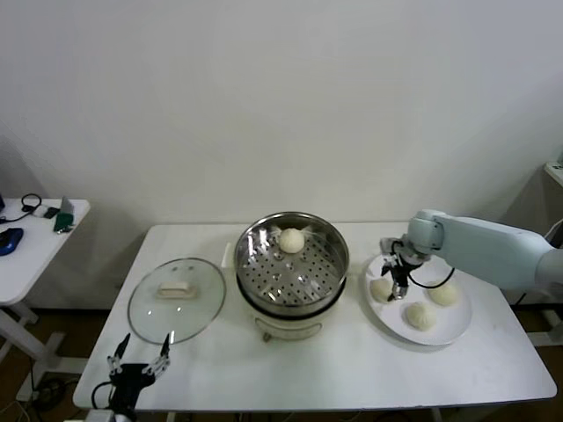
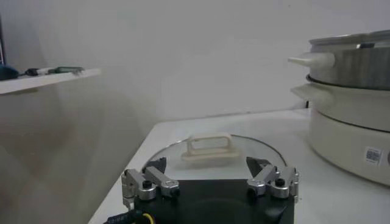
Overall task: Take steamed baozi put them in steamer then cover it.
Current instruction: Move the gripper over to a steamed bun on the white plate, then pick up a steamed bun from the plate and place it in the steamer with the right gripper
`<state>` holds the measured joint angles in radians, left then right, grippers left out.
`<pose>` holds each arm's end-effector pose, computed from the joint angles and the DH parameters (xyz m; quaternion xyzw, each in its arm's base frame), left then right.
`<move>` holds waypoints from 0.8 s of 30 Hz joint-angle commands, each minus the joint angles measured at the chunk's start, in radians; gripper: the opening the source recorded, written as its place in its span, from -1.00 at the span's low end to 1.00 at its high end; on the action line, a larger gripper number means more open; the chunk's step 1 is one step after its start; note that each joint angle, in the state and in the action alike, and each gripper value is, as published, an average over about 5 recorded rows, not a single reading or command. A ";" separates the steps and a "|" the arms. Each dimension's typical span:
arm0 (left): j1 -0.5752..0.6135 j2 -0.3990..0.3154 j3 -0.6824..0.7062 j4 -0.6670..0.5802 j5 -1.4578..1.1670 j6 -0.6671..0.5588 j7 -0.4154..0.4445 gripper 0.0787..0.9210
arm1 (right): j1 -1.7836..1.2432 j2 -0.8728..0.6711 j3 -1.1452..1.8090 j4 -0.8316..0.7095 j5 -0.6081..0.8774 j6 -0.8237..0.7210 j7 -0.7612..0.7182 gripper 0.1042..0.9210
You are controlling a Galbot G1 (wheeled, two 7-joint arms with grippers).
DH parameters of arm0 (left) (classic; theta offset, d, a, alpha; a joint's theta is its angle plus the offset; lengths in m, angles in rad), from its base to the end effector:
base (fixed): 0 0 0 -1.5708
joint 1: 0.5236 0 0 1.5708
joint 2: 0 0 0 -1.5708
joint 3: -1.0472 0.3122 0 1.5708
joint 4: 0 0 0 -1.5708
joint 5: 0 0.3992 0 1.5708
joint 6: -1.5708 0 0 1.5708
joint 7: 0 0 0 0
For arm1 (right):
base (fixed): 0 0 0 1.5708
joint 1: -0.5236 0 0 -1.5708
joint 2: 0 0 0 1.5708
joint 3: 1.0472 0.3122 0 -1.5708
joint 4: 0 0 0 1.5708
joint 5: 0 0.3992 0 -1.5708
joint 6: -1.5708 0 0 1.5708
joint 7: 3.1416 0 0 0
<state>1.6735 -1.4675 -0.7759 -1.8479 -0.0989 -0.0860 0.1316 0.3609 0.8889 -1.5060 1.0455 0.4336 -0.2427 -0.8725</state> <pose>0.1887 0.1163 -0.3735 0.0313 -0.9908 -0.0488 0.1222 0.5604 -0.0825 -0.2470 0.4922 -0.5455 0.5056 0.4523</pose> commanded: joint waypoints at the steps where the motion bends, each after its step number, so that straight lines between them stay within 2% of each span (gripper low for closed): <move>1: -0.001 -0.001 0.001 -0.005 0.001 0.001 -0.001 0.77 | 0.002 0.008 0.011 -0.010 0.009 -0.004 -0.014 0.19; 5: 0.002 -0.003 0.002 -0.011 0.002 0.001 -0.001 0.77 | 0.068 -0.010 -0.016 0.020 0.042 0.005 -0.039 0.05; 14: 0.002 -0.001 0.005 -0.027 0.004 0.002 -0.001 0.77 | 0.563 -0.037 -0.283 0.105 0.163 0.118 -0.196 0.03; 19: 0.003 0.000 0.010 -0.041 0.004 0.004 -0.001 0.77 | 0.784 0.028 -0.300 0.165 0.289 0.122 -0.235 0.03; 24: 0.003 -0.001 0.015 -0.054 -0.001 0.010 -0.001 0.77 | 0.822 0.135 -0.161 0.250 0.431 0.043 -0.208 0.03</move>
<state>1.6758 -1.4682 -0.7636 -1.8902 -0.0955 -0.0798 0.1305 0.9048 0.9169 -1.6970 1.1857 0.6597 -0.1697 -1.0395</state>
